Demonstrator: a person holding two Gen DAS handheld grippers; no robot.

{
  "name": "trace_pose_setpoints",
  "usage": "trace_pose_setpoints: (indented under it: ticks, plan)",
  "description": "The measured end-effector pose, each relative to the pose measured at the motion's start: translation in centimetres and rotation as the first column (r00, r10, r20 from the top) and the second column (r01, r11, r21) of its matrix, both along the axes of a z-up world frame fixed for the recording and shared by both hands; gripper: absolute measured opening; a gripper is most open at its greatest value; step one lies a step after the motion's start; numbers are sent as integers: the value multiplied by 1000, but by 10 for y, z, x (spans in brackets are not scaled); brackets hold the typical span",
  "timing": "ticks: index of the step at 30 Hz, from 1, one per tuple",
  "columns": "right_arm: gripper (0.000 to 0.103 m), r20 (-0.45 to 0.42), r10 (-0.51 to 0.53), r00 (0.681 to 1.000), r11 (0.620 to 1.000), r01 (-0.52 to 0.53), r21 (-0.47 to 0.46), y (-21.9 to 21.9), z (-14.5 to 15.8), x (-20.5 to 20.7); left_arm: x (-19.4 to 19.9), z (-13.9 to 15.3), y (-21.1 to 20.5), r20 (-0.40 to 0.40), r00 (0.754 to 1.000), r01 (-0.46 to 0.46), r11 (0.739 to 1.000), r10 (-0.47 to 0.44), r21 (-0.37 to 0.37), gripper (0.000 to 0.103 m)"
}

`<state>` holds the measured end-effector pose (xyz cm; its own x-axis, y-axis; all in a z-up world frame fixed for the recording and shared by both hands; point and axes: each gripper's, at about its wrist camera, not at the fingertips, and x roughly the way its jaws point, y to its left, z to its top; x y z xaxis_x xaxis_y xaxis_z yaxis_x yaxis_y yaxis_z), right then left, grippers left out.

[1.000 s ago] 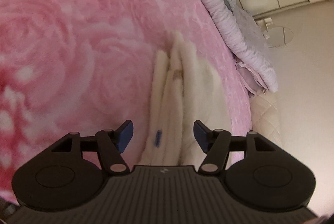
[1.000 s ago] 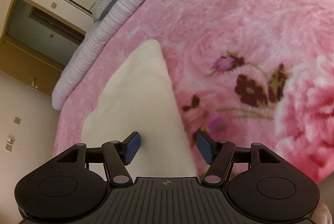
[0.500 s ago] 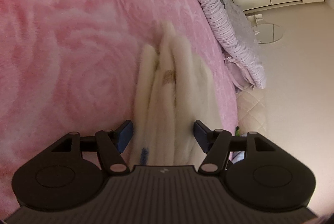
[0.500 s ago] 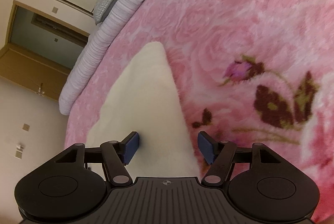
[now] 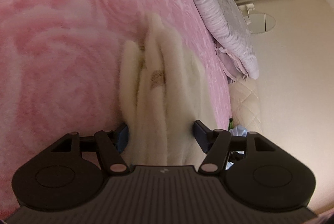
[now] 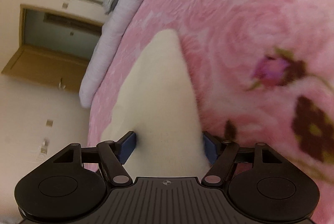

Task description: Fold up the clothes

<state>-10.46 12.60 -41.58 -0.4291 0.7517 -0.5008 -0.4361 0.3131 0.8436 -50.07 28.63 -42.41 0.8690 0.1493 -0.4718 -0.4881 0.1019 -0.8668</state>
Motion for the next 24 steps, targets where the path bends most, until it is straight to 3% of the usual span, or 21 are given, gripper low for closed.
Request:
trace_pose_setpoints:
  ticks: [4, 9, 15, 20, 24]
  plan:
    - [66, -1, 106, 994, 994, -106, 10, 23, -8, 0, 9, -3, 11, 3, 999, 45, 999, -45, 3, 59]
    - [49, -40, 205, 978, 979, -205, 0, 46, -20, 5, 16, -1, 19, -22, 998, 63, 998, -63, -13, 51]
    - [42, -97, 196, 976, 979, -200, -31, 46, -19, 9, 18, 25, 12, -106, 994, 37, 999, -39, -23, 40]
    - [41, -144, 184, 972, 978, -195, -69, 48, 25, 14, 19, 76, 6, -160, 987, -14, 999, 6, -50, 35]
    - [40, -168, 191, 967, 974, -208, -89, 43, 87, 22, 20, 137, -9, -157, 986, -60, 996, 48, -71, 35]
